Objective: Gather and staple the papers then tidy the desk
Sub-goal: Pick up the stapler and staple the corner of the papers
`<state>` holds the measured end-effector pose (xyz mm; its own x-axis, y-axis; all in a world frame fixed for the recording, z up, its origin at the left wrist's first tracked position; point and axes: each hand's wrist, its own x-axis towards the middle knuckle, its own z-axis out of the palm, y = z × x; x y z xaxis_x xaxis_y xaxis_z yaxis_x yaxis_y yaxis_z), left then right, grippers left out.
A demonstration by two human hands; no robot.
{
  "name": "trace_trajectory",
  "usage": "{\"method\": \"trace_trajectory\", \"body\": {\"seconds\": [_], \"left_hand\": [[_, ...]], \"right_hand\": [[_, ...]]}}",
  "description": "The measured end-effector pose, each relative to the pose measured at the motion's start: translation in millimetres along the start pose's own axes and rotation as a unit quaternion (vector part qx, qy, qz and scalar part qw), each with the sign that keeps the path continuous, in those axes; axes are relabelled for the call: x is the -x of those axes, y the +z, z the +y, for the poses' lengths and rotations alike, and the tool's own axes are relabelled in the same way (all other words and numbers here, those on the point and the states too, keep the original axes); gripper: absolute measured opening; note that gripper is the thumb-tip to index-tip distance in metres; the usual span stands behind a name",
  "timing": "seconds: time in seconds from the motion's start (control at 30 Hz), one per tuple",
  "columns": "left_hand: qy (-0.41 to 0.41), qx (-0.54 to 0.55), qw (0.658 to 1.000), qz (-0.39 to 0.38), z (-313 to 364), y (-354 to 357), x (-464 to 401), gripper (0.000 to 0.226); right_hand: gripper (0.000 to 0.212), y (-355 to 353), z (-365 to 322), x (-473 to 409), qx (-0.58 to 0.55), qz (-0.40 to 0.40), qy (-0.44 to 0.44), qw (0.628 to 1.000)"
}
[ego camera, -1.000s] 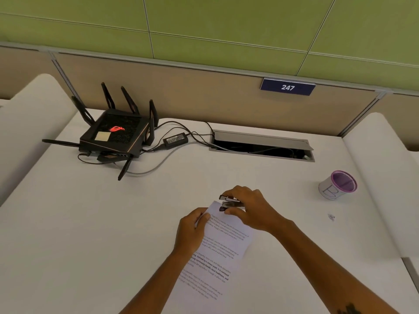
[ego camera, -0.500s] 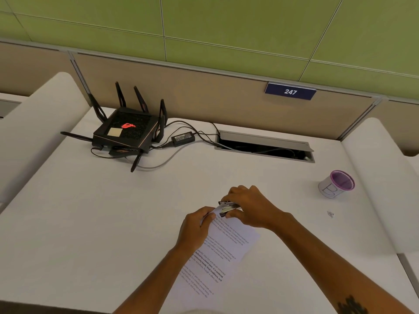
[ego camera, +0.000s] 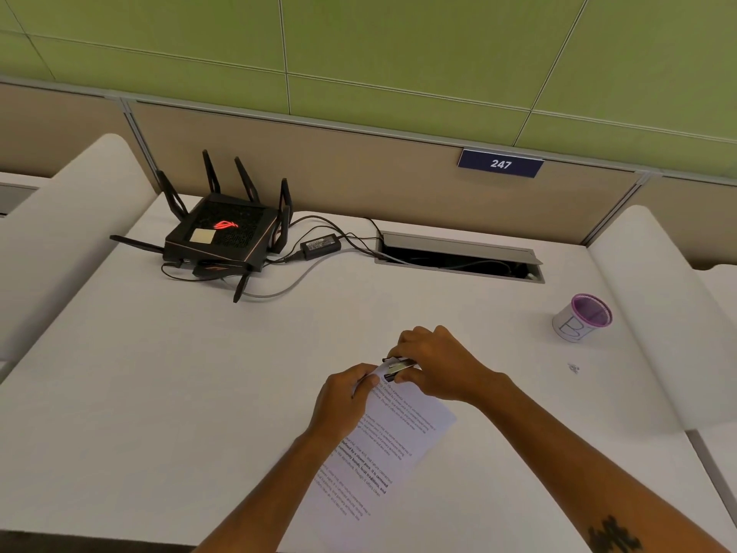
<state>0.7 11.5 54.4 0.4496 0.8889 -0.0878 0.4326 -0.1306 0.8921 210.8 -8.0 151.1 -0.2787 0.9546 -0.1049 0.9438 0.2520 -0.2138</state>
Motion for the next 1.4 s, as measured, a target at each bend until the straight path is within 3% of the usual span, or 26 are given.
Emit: {"method": "trace_trajectory", "body": {"seconds": [0.37, 0.53, 0.73, 0.87, 1.07, 1.27, 1.4], "left_hand": [[0.015, -0.003, 1.000, -0.006, 2.2, -5.5, 2.5, 0.025], [0.018, 0.017, 0.999, -0.039, 10.7, -9.8, 4.5, 0.040], [0.025, 0.023, 0.999, -0.033, 20.5, -8.6, 2.8, 0.034], [0.036, 0.012, 0.999, -0.031, 22.3, -6.4, 1.4, 0.018], [0.037, 0.009, 0.999, -0.023, 19.7, -2.7, 1.1, 0.027], [0.042, 0.006, 0.999, -0.005, 21.9, -0.1, 1.7, 0.020], [0.038, 0.014, 0.999, -0.010, 23.5, 0.7, -0.4, 0.030]], "right_hand": [[0.028, -0.7, -8.7, 3.3, 0.022, 0.020, -0.009, 1.000], [0.025, 0.9, -10.7, 5.7, 0.024, 0.040, -0.013, 0.999], [0.022, 3.5, -10.5, 7.0, 0.031, 0.055, -0.020, 0.998], [0.020, 4.5, -8.6, 5.1, 0.040, 0.061, -0.022, 0.997], [0.015, 4.5, -9.1, 2.7, 0.050, 0.062, -0.026, 0.996], [0.012, 4.1, -9.3, 0.1, 0.063, 0.065, -0.026, 0.996], [0.011, 1.5, -8.7, -0.8, 0.057, 0.067, -0.027, 0.996]]}}
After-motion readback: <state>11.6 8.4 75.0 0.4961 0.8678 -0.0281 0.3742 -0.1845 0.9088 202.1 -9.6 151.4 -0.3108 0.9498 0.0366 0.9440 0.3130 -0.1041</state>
